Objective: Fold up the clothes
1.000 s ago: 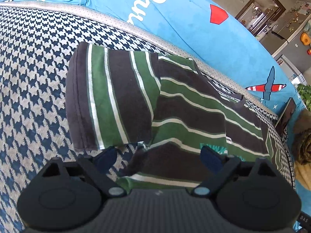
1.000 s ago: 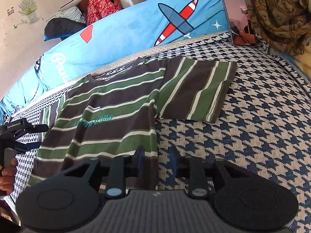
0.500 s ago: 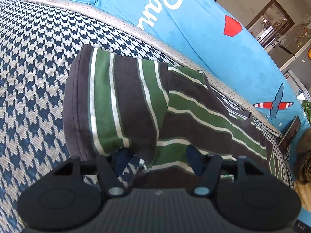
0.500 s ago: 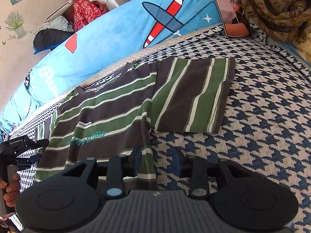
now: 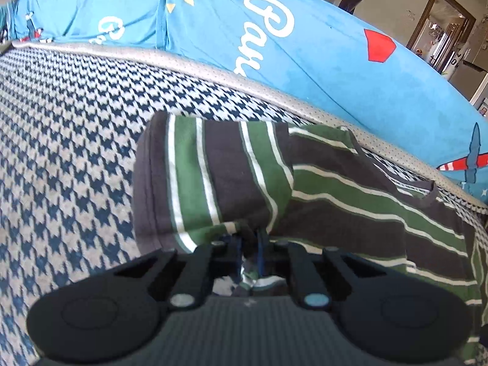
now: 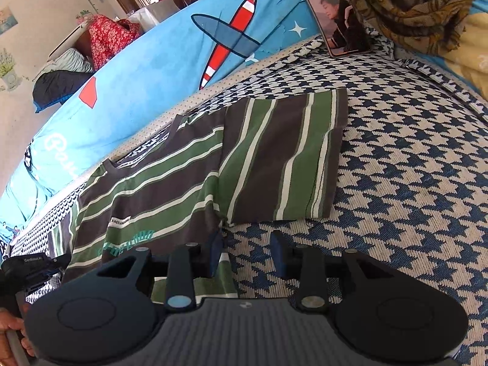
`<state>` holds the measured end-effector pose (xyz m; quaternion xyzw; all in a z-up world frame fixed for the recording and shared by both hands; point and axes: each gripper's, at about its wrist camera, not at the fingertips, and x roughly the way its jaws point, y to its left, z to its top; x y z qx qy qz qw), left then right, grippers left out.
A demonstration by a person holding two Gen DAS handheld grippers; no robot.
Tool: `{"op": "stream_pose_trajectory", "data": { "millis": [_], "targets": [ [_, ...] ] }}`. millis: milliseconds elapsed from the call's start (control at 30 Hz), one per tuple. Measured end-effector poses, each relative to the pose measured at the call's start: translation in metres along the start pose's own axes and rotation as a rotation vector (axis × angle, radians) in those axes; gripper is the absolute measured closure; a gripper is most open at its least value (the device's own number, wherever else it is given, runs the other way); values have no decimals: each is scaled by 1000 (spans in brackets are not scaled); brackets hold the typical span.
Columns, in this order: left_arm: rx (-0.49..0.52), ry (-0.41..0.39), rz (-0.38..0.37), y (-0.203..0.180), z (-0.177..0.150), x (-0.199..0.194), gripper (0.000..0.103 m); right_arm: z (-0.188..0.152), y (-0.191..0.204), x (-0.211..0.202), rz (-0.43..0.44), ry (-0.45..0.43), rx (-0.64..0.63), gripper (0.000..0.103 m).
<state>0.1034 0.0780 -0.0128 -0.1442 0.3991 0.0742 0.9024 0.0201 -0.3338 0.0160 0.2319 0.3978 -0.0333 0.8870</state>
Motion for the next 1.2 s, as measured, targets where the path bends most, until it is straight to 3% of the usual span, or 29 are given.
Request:
{"op": "stream_pose_trajectory", "data": {
  "millis": [267,400,467,633,833,933,1033,1200],
  "targets": [
    [0,-55,202,30,17,5,95,7,-20,-9,-116,-59,123,70],
    [-91,-33,233,56,25,5,94,9,-23,-7,-109,-61,136,68],
    [-131,-36,207,63,29,-2,94,10,-20,-5,-105,-71,135,61],
    [-183,-23,125,65,28,-18,93,12,-11,5,-124,-105,115,59],
    [-164,-16,40,47,18,-39,82,11,0,14,-156,-136,52,74],
    [-152,1,-19,36,9,-49,77,12,-2,14,-152,-148,68,89],
    [-106,32,-66,22,-2,-52,68,13,0,11,-177,-170,53,90],
    [13,62,-60,-2,-21,-53,61,19,4,-11,-280,-295,-34,91]
  ]
}}
